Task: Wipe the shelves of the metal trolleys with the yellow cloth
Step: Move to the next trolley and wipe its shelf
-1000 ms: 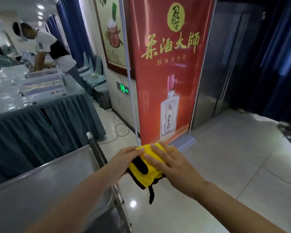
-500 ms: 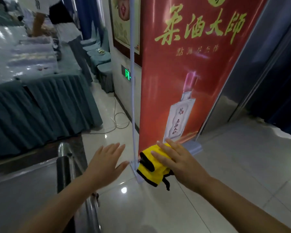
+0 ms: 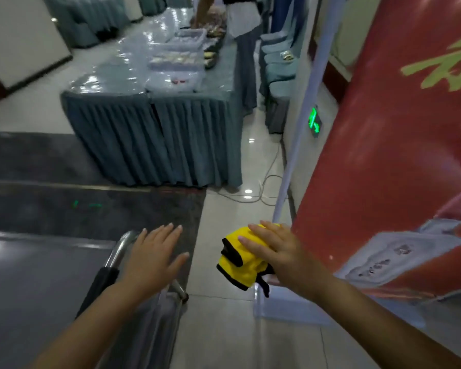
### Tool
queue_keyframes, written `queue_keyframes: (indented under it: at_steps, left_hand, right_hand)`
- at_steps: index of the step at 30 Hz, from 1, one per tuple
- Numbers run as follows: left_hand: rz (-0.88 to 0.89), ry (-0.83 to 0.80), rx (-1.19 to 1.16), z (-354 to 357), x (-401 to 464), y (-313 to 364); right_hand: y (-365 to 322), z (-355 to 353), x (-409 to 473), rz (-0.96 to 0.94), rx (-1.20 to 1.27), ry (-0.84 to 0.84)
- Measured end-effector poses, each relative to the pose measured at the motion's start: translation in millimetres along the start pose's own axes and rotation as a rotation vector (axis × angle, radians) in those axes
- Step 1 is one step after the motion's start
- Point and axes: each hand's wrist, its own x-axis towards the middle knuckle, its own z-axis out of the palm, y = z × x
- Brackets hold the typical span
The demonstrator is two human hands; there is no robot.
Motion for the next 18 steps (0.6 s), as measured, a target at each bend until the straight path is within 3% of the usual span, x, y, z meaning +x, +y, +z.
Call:
queue_keyframes:
  at_steps: [10, 18]
  left_hand:
    - [-0.414, 0.195, -0.238, -12, 36, -102]
    - [-0.655, 0.103, -0.208, 4, 82, -217]
  right_hand:
    - [35, 78, 213, -0.305, 0.175, -0.082]
    - [24, 142, 388, -0.446, 0.242, -0.218]
